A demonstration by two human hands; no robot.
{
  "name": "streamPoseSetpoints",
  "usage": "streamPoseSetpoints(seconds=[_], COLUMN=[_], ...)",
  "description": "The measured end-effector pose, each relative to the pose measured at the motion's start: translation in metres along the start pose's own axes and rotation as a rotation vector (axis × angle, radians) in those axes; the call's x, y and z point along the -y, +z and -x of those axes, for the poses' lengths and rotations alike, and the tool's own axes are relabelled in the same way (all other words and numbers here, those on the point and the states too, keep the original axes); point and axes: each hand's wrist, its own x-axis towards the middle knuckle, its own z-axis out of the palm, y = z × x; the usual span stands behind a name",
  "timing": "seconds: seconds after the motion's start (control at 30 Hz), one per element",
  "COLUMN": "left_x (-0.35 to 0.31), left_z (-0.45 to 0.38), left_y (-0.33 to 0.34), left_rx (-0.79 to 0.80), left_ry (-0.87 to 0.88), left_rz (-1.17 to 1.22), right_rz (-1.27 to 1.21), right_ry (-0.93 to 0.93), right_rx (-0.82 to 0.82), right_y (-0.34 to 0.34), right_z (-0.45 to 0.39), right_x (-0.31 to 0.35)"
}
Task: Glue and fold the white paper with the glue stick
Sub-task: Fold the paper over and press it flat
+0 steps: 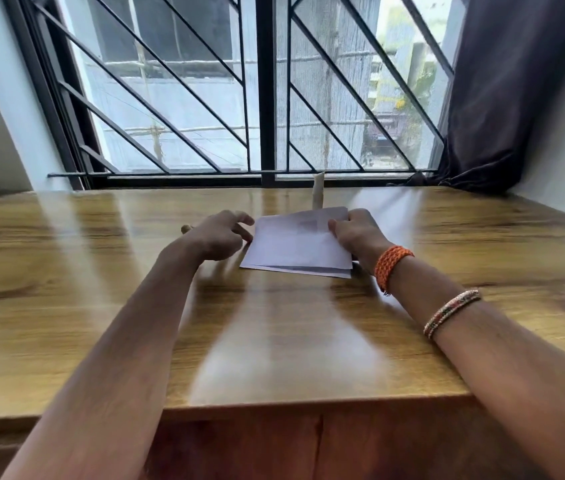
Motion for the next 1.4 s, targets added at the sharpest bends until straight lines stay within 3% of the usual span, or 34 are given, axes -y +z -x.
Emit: streamPoseSetpoints(seconds=[0.77,0.9,1.13,1.4], left_x=[0.002,0.0,-0.007,-0.022], left_z=[0.0,0.004,0.006,0.015], left_y=[0.0,0.0,-0.002,-0.005], left_rx=[0.001,0.002,-0.015,-0.004], left_ry=[0.042,0.033,0.039,0.02], left_rz=[-0.167,-0.178,-0.153,-0.045], right_rz=[-0.212,-0.278,-0.207,-0.202], right_ry=[0.185,0.205,0.115,0.137], right_rx=[0.006,-0.065,-0.013,0.105], right_y=[0.003,0.002,0.001,-0.03], right_z=[-0.008,-0.017,-0.023,0.009], right_x=[-0.003,-0.008,-0.014,0.012])
